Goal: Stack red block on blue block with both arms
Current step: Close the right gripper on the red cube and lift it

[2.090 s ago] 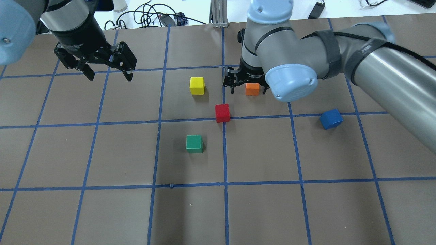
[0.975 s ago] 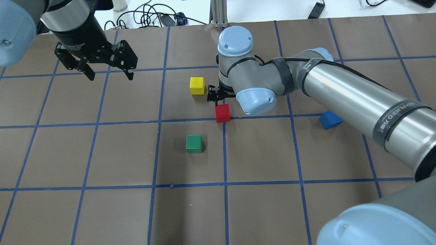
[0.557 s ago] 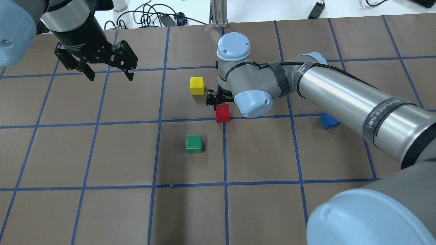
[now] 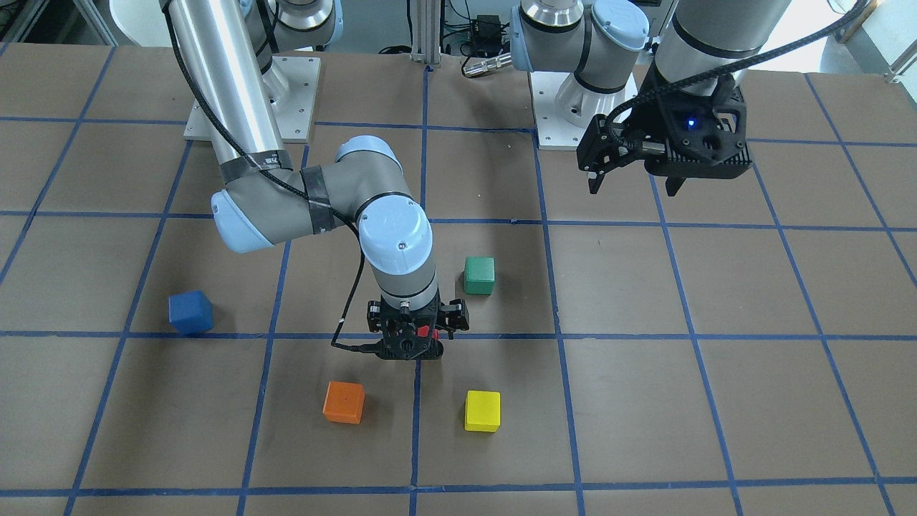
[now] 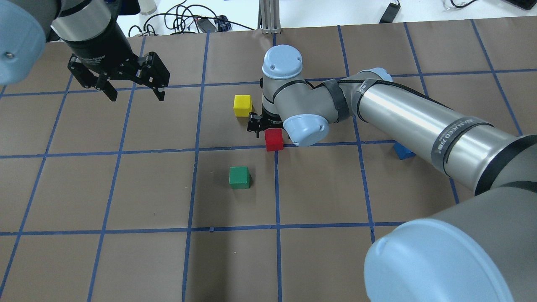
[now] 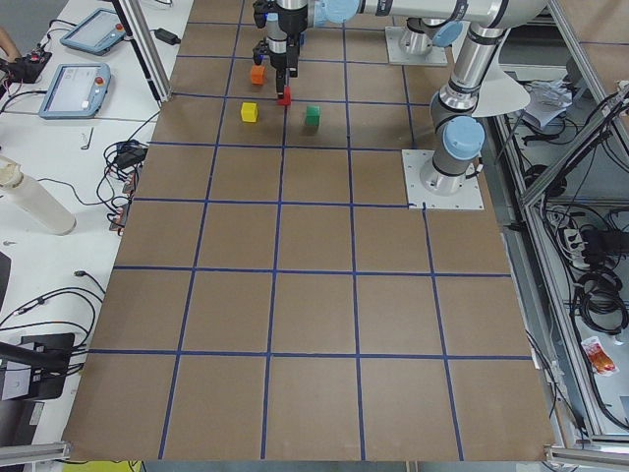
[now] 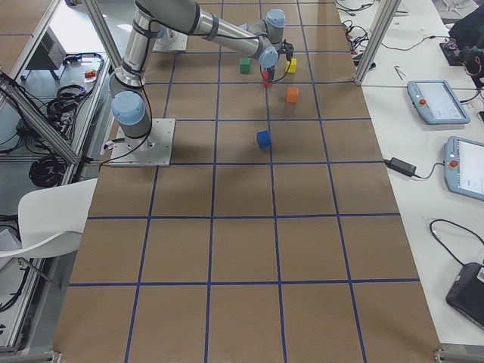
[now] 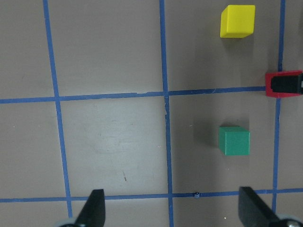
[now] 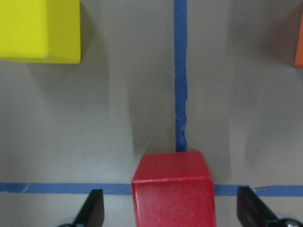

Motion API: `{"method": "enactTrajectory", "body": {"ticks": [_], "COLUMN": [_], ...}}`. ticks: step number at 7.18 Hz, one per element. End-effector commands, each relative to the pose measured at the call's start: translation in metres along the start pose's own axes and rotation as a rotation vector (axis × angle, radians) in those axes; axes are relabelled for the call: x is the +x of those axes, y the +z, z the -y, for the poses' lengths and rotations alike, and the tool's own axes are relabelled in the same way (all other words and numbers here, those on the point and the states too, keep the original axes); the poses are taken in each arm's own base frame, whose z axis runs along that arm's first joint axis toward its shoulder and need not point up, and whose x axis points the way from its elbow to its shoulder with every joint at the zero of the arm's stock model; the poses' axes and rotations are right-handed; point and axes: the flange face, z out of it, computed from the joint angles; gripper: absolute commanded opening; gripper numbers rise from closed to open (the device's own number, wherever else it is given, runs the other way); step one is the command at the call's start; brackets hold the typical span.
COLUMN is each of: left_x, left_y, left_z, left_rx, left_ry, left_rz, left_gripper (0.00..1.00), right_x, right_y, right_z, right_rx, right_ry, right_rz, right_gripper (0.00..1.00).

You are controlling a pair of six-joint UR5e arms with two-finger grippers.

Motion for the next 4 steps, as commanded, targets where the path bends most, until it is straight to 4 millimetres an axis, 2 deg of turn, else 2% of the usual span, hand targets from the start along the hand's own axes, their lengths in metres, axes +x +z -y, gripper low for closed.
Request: {"method": "enactTrajectory", "body": {"ticks": [1, 2, 4], "left_x": [-0.0018, -0.0013, -0.0013], "left_y": [0.0026, 0.0005, 0.0010], "left_z": [0.0013, 0.0028, 0.0028], "left_rx": [-0.004, 0.011, 0.011], "left_ry": [0.054, 0.077, 0.069], "left_rz": [0.007, 0.002, 0.002], "left_gripper": [1.00, 1.00, 1.00], "right_x": [-0.0061, -0.0044, -0.0037], "right_y": [0.0065, 0.0103, 0.0065], "right_z": [-0.0007, -0.0027, -0.0029], "right_rx": [-0.004, -0.016, -0.015], "right_ry": [-0.007, -0.007, -0.013], "right_rz": [-0.003, -0.013, -0.022], "right_gripper": [0.90, 0.47, 0.03]}}
